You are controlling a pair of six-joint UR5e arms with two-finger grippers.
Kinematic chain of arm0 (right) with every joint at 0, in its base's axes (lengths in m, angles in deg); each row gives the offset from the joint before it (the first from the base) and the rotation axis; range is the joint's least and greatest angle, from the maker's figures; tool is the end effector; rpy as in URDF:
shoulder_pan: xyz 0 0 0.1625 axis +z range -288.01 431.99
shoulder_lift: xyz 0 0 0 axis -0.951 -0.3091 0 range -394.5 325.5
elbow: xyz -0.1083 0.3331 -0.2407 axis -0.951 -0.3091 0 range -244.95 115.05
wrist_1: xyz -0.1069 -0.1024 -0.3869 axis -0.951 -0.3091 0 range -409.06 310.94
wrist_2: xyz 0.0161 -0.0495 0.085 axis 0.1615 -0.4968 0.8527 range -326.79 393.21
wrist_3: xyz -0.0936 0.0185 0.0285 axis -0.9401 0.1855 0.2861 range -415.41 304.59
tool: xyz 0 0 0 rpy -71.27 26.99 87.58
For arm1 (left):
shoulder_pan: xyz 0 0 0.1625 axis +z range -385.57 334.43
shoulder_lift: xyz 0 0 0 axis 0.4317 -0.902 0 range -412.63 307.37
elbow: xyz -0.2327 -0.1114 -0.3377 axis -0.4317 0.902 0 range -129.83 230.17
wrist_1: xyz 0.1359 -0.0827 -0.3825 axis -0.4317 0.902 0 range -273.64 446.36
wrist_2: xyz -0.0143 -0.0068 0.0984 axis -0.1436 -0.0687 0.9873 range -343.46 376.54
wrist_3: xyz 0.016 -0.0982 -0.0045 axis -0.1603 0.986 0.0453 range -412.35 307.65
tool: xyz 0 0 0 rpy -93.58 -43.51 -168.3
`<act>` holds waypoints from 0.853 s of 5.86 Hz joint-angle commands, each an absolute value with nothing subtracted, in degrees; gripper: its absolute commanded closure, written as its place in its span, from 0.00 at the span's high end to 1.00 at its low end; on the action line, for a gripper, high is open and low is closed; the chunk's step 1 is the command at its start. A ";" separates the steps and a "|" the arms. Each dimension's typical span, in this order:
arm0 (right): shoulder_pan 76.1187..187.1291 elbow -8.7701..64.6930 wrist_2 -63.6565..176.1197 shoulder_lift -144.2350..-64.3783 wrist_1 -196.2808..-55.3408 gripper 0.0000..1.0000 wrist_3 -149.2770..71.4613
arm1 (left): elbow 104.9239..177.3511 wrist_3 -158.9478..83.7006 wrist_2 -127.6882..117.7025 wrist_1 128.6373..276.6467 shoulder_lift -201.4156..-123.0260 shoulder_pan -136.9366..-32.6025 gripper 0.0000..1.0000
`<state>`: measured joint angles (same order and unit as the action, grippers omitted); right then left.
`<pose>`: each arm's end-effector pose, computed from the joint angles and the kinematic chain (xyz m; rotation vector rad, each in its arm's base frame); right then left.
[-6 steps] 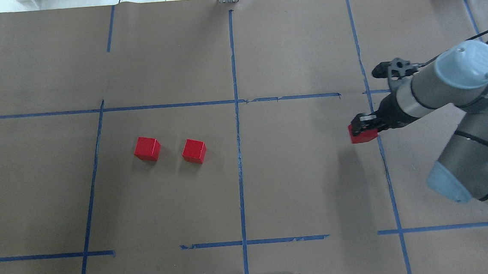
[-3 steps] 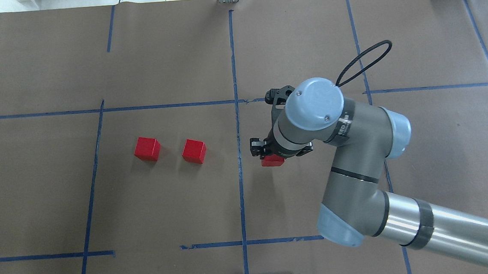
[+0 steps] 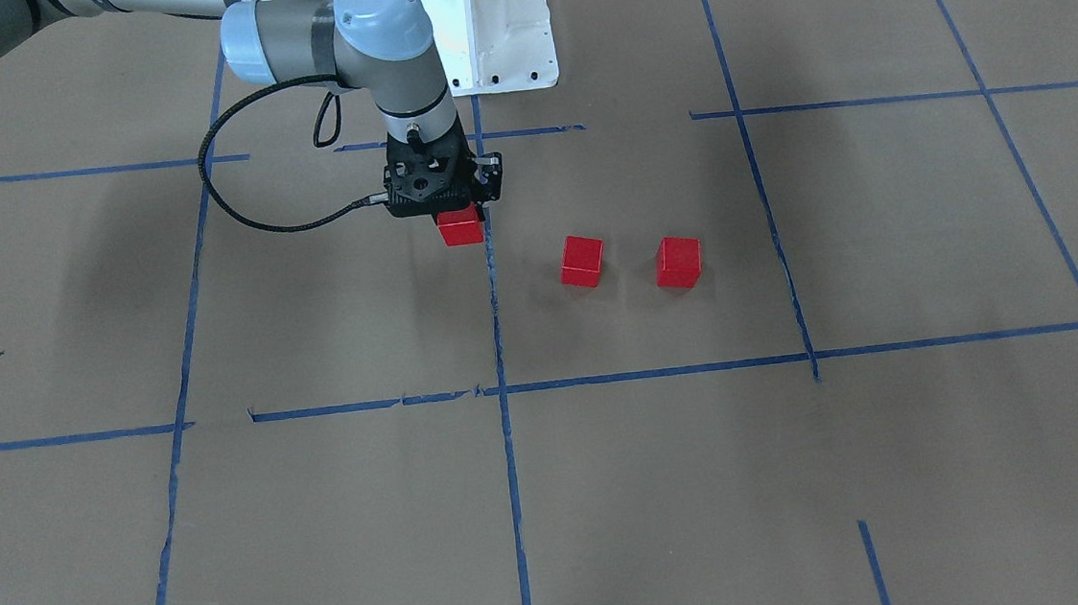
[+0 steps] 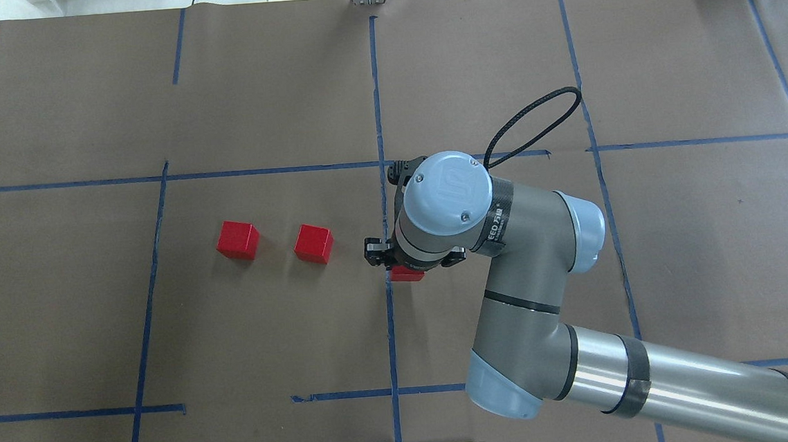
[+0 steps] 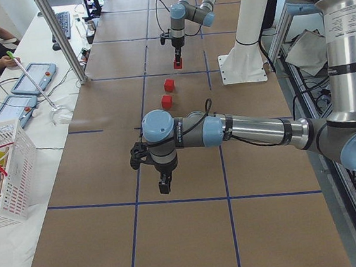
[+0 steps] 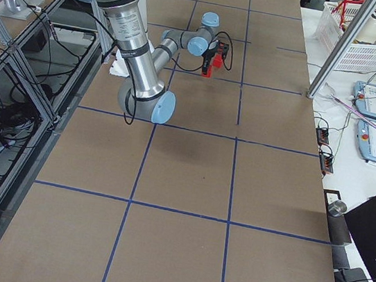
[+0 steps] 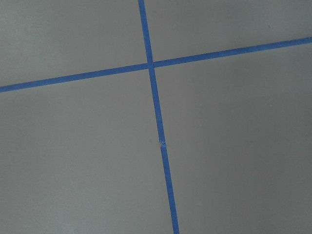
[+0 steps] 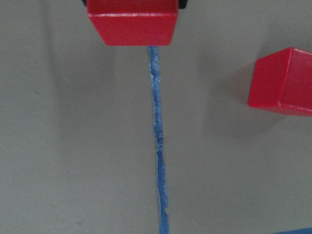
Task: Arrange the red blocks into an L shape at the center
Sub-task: 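Carry the red cube with the right gripper toward the table center, then lower the cube at the center and open the right gripper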
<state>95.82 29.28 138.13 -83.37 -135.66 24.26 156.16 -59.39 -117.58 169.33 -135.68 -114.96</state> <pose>-0.5906 -0.3786 0.1921 0.0148 -0.8804 0.1093 -0.0592 -0.4388 0.5907 0.0765 0.7676 0.1404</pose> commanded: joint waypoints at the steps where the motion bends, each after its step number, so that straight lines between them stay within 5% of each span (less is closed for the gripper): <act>1: 94.85 26.56 137.37 -81.70 -135.72 0.02 25.10 | 156.25 -59.39 -117.58 169.33 -135.68 -114.96 1.00; 5: 93.97 24.88 136.66 -80.56 -135.72 0.04 25.01 | 156.25 -59.39 -117.58 169.33 -135.68 -114.96 1.00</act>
<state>94.10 25.04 136.67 -80.72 -135.68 25.01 156.25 -59.38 -117.60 169.33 -135.68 -114.96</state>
